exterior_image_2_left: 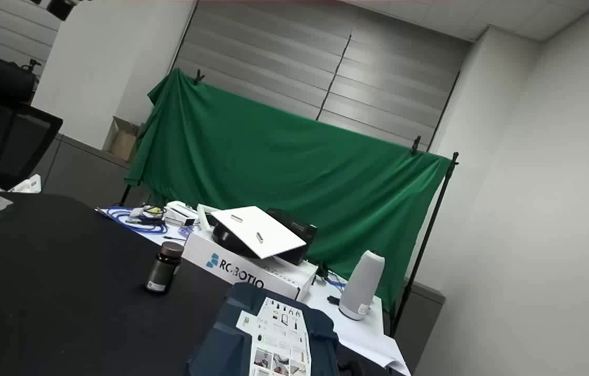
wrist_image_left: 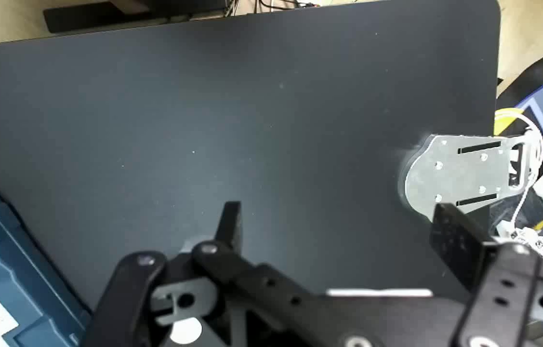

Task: Move the object to the left

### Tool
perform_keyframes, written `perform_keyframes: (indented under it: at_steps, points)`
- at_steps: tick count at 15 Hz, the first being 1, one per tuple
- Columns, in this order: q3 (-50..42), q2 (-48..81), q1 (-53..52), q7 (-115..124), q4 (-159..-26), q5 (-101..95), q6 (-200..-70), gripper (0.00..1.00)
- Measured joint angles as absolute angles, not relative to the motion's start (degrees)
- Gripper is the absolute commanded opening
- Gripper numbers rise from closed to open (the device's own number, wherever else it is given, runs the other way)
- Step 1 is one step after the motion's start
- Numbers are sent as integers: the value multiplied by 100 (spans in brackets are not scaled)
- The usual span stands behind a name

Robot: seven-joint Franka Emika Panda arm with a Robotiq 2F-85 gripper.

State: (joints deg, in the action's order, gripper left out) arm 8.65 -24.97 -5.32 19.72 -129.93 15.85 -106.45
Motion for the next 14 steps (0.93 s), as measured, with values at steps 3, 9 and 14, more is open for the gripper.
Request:
perform_keyframes:
  at_steps: [3, 9, 14]
  points:
    - [866, -2497, -532, 1970, -12994, 1584, -10668, 100]
    - [865, -2497, -532, 1968, -12995, 1584, -10671, 100]
    - [825, -2385, -360, 1838, -12976, 1258, -11011, 100]
